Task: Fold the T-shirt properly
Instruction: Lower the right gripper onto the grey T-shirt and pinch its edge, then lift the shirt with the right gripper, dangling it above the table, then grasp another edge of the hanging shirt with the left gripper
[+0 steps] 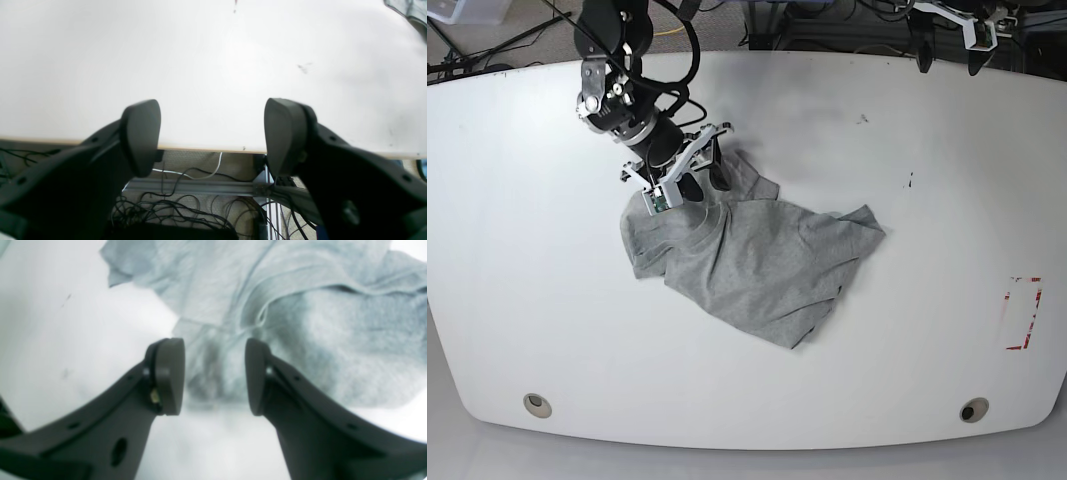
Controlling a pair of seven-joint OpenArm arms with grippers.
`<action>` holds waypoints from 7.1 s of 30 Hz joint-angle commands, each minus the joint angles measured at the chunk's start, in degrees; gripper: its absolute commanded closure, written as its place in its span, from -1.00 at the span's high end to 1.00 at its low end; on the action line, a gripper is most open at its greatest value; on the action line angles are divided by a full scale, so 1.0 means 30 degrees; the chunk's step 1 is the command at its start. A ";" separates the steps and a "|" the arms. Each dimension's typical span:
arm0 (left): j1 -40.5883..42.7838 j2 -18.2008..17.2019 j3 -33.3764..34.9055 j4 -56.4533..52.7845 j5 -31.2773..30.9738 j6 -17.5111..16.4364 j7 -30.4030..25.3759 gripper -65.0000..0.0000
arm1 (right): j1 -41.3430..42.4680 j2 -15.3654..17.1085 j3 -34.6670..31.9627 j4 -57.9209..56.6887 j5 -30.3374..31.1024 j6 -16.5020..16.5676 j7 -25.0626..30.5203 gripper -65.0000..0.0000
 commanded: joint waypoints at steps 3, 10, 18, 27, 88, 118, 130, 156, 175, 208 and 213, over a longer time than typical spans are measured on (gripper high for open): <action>0.0065 -0.0019 -0.0087 0.0344 -0.0008 0.0027 -0.0493 0.38 | 0.1865 -0.0156 0.0004 -0.1945 0.0309 0.0095 -0.0132 -0.13; 0.0036 -0.0078 -0.0087 0.0344 -0.0008 0.0027 -0.0493 0.38 | 0.3331 -0.0273 0.0033 -0.4260 0.0309 0.0066 -0.0102 -0.13; 0.0006 -0.0078 -0.0087 0.0344 -0.0008 0.0027 -0.0493 0.38 | 0.4327 -0.1299 0.0941 -0.5901 0.0309 0.0183 -0.0102 -0.13; 0.0006 -0.0107 -0.0087 0.0344 0.0021 0.0027 -0.0493 0.38 | 0.5030 -0.2207 0.0971 -0.6311 0.0309 0.0183 -0.0073 -0.17; -1.5642 0.1153 1.0872 -0.5194 0.2395 0.0027 0.7360 0.38 | 1.7924 0.4503 -0.3835 0.1454 -0.3500 0.0154 -0.0190 -1.00; -2.0301 0.3761 1.4887 -1.0674 0.2365 0.0173 0.7331 0.38 | 2.1616 0.5177 -0.3835 0.0399 -0.3530 0.0213 -0.0219 -1.00; -2.1825 0.5607 1.5268 -1.3165 0.2336 0.2986 0.7301 0.38 | 2.0972 0.5177 -0.3835 0.0487 -0.3530 0.0213 -0.0219 -1.00; -2.2470 0.5779 1.7173 -1.4542 0.2248 0.4891 0.7448 0.39 | 2.0181 0.5177 -0.3835 0.0517 -0.3530 0.0242 -0.0219 -1.00; -2.0829 0.0977 1.2777 -0.8798 0.1105 0.4774 0.9822 0.39 | 1.9917 0.5470 -0.3835 0.0517 -0.3412 0.0242 -0.0219 -1.00; -2.1825 0.1944 1.4623 -0.9941 0.0050 0.4774 0.9851 0.39 | 1.9213 0.5119 -0.3835 0.0487 -0.3412 0.0242 -0.0190 -1.00; -2.2323 0.2472 1.4623 -1.0879 0.0050 0.4774 0.9851 0.39 | 1.9184 0.5119 -0.3835 0.0487 -0.3412 0.0242 -0.0190 -1.00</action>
